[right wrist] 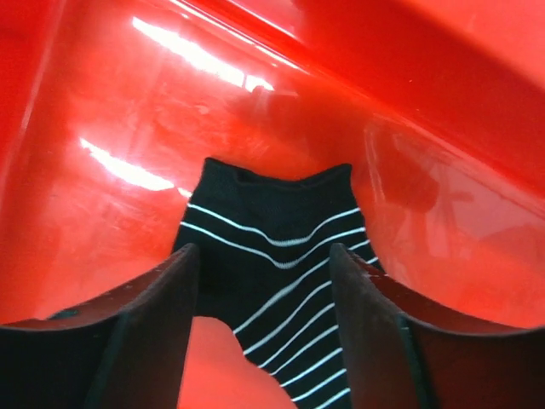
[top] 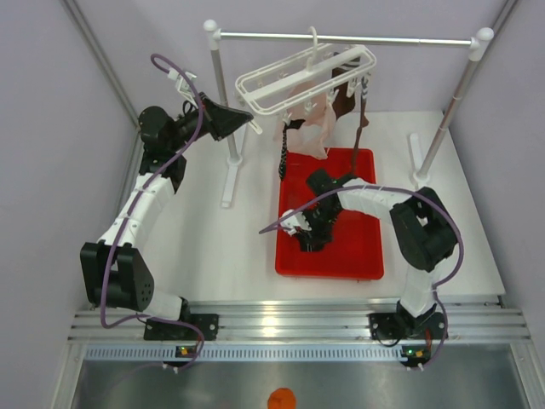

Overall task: Clip the socks to the hanger
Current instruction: Pick up the sock from the bin.

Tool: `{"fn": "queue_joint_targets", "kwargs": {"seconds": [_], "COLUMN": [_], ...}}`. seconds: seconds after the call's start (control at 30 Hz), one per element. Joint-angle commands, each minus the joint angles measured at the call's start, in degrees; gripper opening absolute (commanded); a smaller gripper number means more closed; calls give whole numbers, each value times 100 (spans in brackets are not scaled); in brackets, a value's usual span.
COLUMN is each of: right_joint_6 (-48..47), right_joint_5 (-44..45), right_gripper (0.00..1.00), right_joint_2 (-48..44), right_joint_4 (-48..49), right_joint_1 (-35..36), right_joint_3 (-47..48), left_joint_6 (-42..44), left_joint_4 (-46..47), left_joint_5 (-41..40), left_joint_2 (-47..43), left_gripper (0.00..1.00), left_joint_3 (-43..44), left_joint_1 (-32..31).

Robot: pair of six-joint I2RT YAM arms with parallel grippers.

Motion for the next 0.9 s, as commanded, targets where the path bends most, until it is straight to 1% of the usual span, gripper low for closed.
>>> {"fn": "queue_joint_targets", "kwargs": {"seconds": [0.0,0.07,0.1,0.17,0.2,0.23,0.27,0.37,0.4,0.43,0.5,0.57,0.6,0.67,0.7,0.73,0.77,0.8,0.83,0.87], "right_joint_6": [-18,70,105,175,219,289,447,825,948,1228,1484,1836,1993,2520,2775,3351,3644,3952,4512,4778], "right_joint_5": [521,689,777,804,752,699,638,287,-45,-240,-766,-1128,-1460,-1848,-1894,-1912,-1894,-1825,-1763,-1693], "right_gripper": [58,50,36,21,8,2,0,0,0,0,0,0,0,0,0,0,0,0,0,0], "right_joint_2": [118,119,101,66,40,-47,-127,-592,-924,-1084,-1548,-1788,-1963,-1991,-1991,-1982,-1982,-1930,-1903,-1851], "right_joint_4": [326,667,757,854,863,863,863,741,653,583,503,485,520,677,844,1063,1639,1950,2275,2774], "right_joint_1": [171,206,215,224,233,216,198,110,75,14,-4,-13,-13,-4,-4,13,13,13,13,22], "right_joint_3": [14,-187,-241,-311,-303,-294,-242,-49,48,223,408,681,786,1155,1261,1331,1436,1463,1525,1577], "left_joint_6": [84,93,102,119,145,146,154,146,128,119,102,84,75,58,40,40,40,40,40,58], "left_joint_4": [102,111,102,94,85,85,85,76,76,76,85,94,102,111,111,111,111,111,111,111], "left_joint_5": [-44,-36,-44,-35,-18,-18,-18,-9,-18,-27,-27,-44,-44,-44,-44,-44,-44,-36,-27,-9], "left_joint_2": [-40,-40,-40,-58,-58,-58,-49,-40,-40,-31,-31,-31,-31,-31,-23,-14,-14,-14,-14,-14], "left_gripper": [0,0,0,0,0,0,0,0,0,0,0,0,0,0,0,0,0,0,0,0], "left_joint_3": [106,97,106,88,79,79,79,88,88,88,88,88,79,62,70,70,88,88,105,106], "left_joint_1": [-16,-7,-7,-7,-7,-7,-7,-7,-7,-7,-7,-7,-7,-7,-7,-7,-7,-7,-7,-7]}}
